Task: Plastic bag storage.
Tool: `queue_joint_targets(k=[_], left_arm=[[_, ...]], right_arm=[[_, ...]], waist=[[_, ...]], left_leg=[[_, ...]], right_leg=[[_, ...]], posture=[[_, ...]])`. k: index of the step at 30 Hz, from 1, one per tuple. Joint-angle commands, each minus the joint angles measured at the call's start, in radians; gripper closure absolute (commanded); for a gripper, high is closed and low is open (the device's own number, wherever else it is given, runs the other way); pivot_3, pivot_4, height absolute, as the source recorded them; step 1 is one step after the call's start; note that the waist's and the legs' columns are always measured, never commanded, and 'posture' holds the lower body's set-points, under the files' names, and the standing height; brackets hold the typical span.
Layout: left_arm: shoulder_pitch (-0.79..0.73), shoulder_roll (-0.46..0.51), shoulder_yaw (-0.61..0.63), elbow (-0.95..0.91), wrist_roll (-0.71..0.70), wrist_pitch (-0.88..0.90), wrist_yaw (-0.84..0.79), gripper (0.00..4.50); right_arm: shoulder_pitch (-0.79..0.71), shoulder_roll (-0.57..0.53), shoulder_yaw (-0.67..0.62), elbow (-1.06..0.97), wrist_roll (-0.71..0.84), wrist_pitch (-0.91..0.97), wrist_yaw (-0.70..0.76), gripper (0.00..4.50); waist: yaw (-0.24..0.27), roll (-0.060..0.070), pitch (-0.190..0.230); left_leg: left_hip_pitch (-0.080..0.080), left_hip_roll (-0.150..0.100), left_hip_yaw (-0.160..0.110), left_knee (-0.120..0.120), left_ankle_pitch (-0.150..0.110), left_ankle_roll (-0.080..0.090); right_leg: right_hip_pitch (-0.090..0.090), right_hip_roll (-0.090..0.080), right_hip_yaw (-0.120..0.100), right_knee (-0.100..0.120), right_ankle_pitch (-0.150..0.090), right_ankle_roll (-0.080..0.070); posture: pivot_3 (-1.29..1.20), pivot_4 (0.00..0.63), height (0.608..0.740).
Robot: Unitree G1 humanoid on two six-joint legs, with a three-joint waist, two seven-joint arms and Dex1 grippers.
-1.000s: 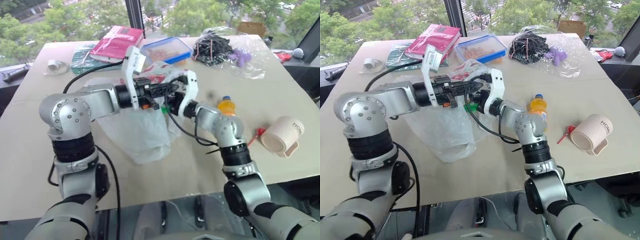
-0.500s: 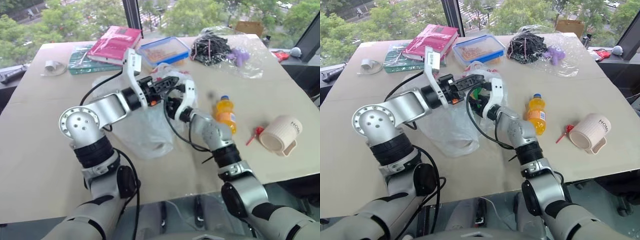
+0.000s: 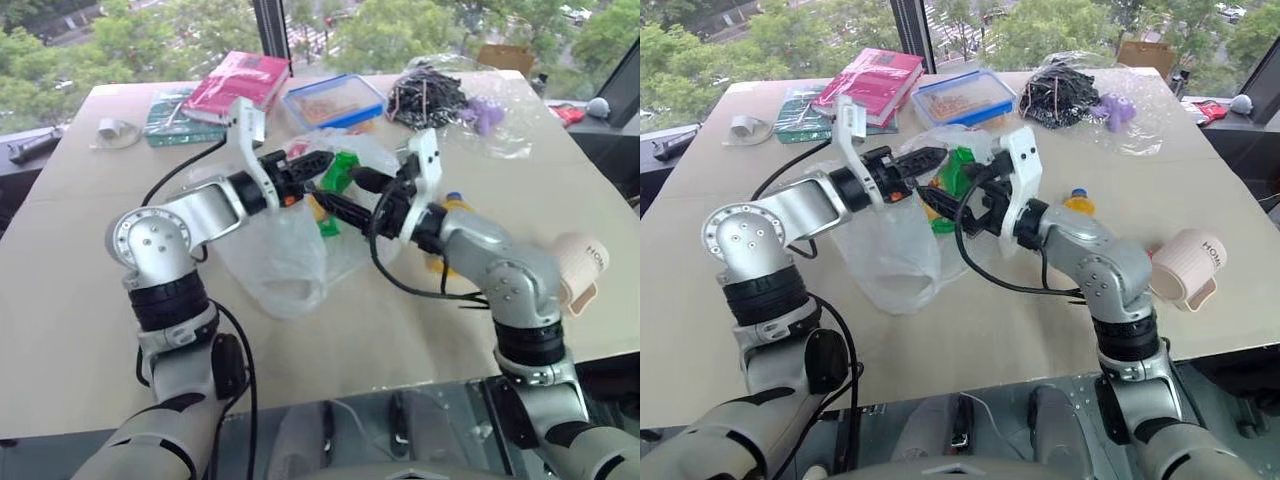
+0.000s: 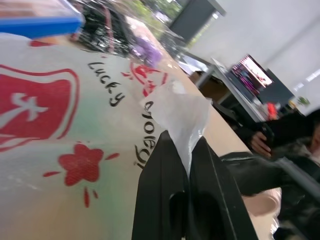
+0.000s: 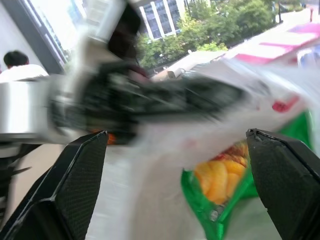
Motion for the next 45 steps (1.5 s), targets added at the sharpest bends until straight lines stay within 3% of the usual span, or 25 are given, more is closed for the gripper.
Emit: queue_joint_targets(k=[1, 4, 7, 15, 19, 25, 29, 34, 37, 41, 45], left_arm=[[-0.012, 0.023, -0.017, 0.001, 0.007, -0.043, -0.025, 4.5], [-0.018, 0.039, -0.038, 0.011, 0.017, -0.062, -0.043, 4.5], [-0.018, 0.046, -0.047, 0.018, 0.016, -0.071, -0.049, 4.5], [-0.01, 0.064, -0.096, 0.004, 0.025, -0.085, -0.085, 4.5], [-0.004, 0.07, -0.103, -0.008, 0.021, -0.079, -0.088, 4.5], [-0.001, 0.077, -0.104, -0.024, 0.012, -0.069, -0.08, 4.5], [-0.012, 0.086, -0.105, -0.027, 0.012, -0.069, -0.082, 4.5], [-0.026, 0.097, -0.101, -0.016, 0.012, -0.077, -0.085, 4.5], [-0.033, 0.101, -0.102, -0.007, 0.015, -0.083, -0.086, 4.5], [-0.046, 0.11, -0.105, 0.01, 0.021, -0.09, -0.094, 4.5], [-0.061, 0.118, -0.118, 0.036, 0.038, -0.108, -0.11, 4.5]], right_arm=[[-0.002, -0.073, -0.056, -0.201, 0.014, 0.11, -0.097, 0.03], [-0.026, -0.128, -0.167, -0.314, -0.009, 0.395, -0.26, 0.03], [-0.078, -0.132, -0.29, -0.294, -0.012, 0.63, -0.302, 0.03], [-0.065, -0.088, -0.431, 0.061, -0.074, 0.678, -0.461, 0.03], [-0.048, -0.132, -0.377, 0.181, -0.071, 0.678, -0.485, 0.03], [-0.017, -0.183, -0.294, 0.292, -0.057, 0.678, -0.452, 0.03], [0.004, -0.247, -0.199, 0.282, -0.076, 0.678, -0.403, 1.12], [0.029, -0.34, -0.151, 0.12, -0.09, 0.634, -0.326, 1.23], [0.062, -0.358, -0.217, -0.034, -0.028, 0.61, -0.243, 1.23], [0.088, -0.33, -0.398, -0.218, 0.097, 0.644, -0.136, 1.23], [0.08, -0.302, -0.504, -0.319, 0.3, 0.678, -0.041, 1.23]], waist=[[0.003, 0.0, 0.0], [0.005, 0.0, 0.0], [0.005, 0.0, 0.0], [0.002, 0.0, 0.0], [0.001, 0.0, 0.0], [0.008, -0.001, -0.001], [0.008, -0.002, -0.002], [0.032, -0.002, -0.001], [0.033, -0.002, -0.001], [0.021, -0.001, 0.0], [0.021, -0.001, 0.0]], left_leg=[[0.0, 0.0, 0.0, 0.0, 0.0, 0.0], [0.0, 0.0, 0.0, 0.0, 0.0, 0.0], [0.0, 0.0, 0.0, 0.0, 0.0, 0.0], [-0.001, 0.0, 0.001, 0.0, 0.0, 0.001], [-0.001, 0.0, 0.001, -0.001, 0.0, 0.001], [0.0, 0.0, 0.0, -0.001, -0.001, 0.002], [0.001, -0.001, -0.001, 0.0, -0.001, 0.003], [0.0, -0.002, -0.003, 0.0, -0.001, 0.003], [-0.003, -0.003, -0.004, 0.0, -0.001, 0.003], [-0.003, -0.002, -0.003, -0.001, -0.001, 0.003], [-0.002, 0.0, -0.004, -0.001, -0.001, 0.003]], right_leg=[[0.0, 0.0, 0.0, 0.0, 0.0, 0.0], [0.0, -0.001, 0.0, -0.001, 0.0, 0.0], [0.0, -0.001, 0.0, 0.0, 0.0, 0.0], [0.0, 0.0, 0.001, -0.001, 0.001, -0.001], [0.0, 0.0, 0.001, -0.001, 0.001, -0.001], [0.001, 0.0, 0.0, -0.002, 0.001, -0.001], [0.003, 0.0, 0.0, -0.003, 0.001, -0.001], [0.004, 0.0, -0.001, -0.004, 0.0, 0.0], [0.004, 0.0, -0.002, -0.007, 0.001, 0.0], [0.003, 0.001, -0.001, -0.008, 0.001, 0.0], [0.003, 0.003, -0.001, -0.007, 0.0, 0.0]], posture=[[0.0, 0.15, 0.74], [0.0, 0.15, 0.74], [0.0, 0.15, 0.74], [0.0, 0.15, 0.74], [0.0, 0.15, 0.74], [0.0, 0.15, 0.74], [0.0, 0.15, 0.74], [0.0, 0.15, 0.74], [0.0, 0.15, 0.74], [0.0, 0.15, 0.74], [0.0, 0.15, 0.74]])
